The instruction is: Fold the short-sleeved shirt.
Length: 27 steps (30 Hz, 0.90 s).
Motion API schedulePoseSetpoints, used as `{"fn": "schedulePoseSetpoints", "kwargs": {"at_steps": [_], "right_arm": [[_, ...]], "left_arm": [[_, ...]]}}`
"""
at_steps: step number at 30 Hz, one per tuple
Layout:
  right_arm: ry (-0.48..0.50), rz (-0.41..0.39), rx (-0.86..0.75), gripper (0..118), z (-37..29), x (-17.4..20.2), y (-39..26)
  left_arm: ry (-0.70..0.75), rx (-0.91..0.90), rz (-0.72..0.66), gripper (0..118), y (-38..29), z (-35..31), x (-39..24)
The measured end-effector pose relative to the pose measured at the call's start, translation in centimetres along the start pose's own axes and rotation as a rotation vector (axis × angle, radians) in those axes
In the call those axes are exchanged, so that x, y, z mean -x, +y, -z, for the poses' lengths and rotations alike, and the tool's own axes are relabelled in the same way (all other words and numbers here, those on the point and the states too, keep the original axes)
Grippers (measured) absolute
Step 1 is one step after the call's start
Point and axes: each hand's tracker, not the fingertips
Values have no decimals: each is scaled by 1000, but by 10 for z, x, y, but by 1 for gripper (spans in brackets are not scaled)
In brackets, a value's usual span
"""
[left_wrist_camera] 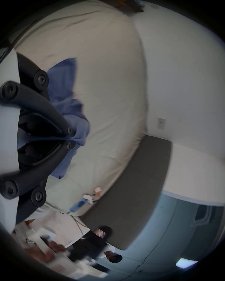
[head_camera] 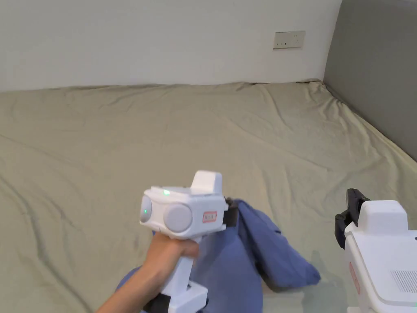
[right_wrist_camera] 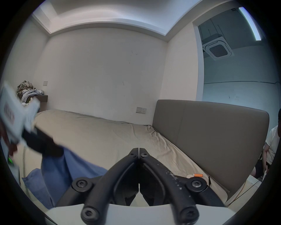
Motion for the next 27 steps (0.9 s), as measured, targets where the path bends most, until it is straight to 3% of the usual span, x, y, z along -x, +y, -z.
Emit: {"fn": "schedulePoseSetpoints", "kwargs": {"at_steps": [6, 12, 13, 14, 16, 17, 23, 27], "right_arm": [[17, 6, 29, 2, 3, 9, -10], [40, 7, 46, 2, 2, 20, -12], [43, 5, 45, 2, 2, 21, -11], [44, 3, 42, 2, 1, 22, -10], [48, 3, 33, 2, -1, 23, -7], [49, 2, 30, 2, -1, 23, -5], [54, 19, -11, 2, -9, 27, 11], [63, 22, -47, 2, -14, 31, 23]], "left_arm": [[90, 249, 5, 2, -79, 59, 21], [160, 266, -3, 4, -102, 70, 24], [147, 226, -24, 10, -97, 63, 23], [138, 193, -30, 35, -93, 56, 23], [119, 131, -23, 97, -82, 36, 20], [130, 102, -24, 118, -76, 28, 19], [204, -226, 6, 114, -33, -55, 12], [364, -497, 59, 115, -20, -109, 15]]}}
